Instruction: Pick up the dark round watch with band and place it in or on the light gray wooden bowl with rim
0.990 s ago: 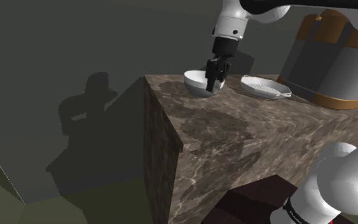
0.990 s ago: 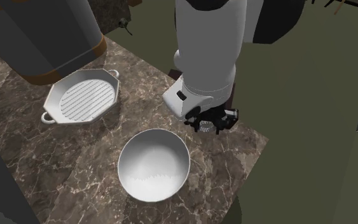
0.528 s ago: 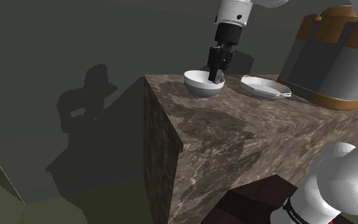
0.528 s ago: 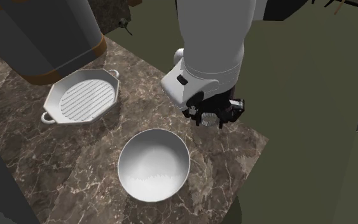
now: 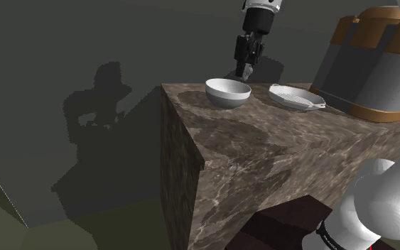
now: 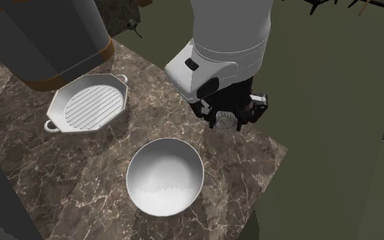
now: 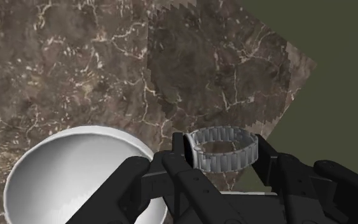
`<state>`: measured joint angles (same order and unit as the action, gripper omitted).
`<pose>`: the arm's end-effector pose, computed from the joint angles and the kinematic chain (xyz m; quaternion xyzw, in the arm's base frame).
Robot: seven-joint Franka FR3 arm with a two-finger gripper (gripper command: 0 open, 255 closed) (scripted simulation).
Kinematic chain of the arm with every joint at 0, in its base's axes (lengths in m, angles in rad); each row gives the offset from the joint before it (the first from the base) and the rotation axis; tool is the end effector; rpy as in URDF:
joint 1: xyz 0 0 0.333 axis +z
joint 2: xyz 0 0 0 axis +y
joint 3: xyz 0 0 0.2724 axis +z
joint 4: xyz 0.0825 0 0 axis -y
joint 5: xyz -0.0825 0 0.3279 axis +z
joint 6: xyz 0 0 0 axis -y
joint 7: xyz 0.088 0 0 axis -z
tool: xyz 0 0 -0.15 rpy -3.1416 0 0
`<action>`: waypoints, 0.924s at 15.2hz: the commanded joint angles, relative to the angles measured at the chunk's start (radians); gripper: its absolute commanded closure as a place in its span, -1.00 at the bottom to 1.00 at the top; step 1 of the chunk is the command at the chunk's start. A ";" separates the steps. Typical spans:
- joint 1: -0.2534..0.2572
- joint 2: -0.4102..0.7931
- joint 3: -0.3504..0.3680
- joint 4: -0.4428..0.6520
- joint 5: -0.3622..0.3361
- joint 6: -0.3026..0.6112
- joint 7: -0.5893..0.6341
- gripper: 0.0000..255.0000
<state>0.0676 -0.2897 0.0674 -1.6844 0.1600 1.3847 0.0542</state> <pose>0.3883 0.0833 0.6067 -0.9962 -0.0532 0.0118 0.0682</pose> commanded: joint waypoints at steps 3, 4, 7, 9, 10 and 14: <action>-0.023 0.101 -0.038 0.107 -0.015 -0.015 -0.059 1.00; -0.029 0.132 -0.048 0.140 -0.018 -0.020 -0.076 1.00; -0.050 0.229 -0.078 0.250 -0.022 -0.040 -0.125 1.00; -0.066 0.300 -0.096 0.337 -0.022 -0.060 -0.156 1.00; -0.074 0.339 -0.104 0.386 -0.020 -0.072 -0.171 1.00; -0.092 0.400 -0.117 0.436 -0.018 -0.065 -0.202 1.00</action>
<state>-0.0217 0.1064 -0.0478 -1.2424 0.1425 1.3093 -0.1408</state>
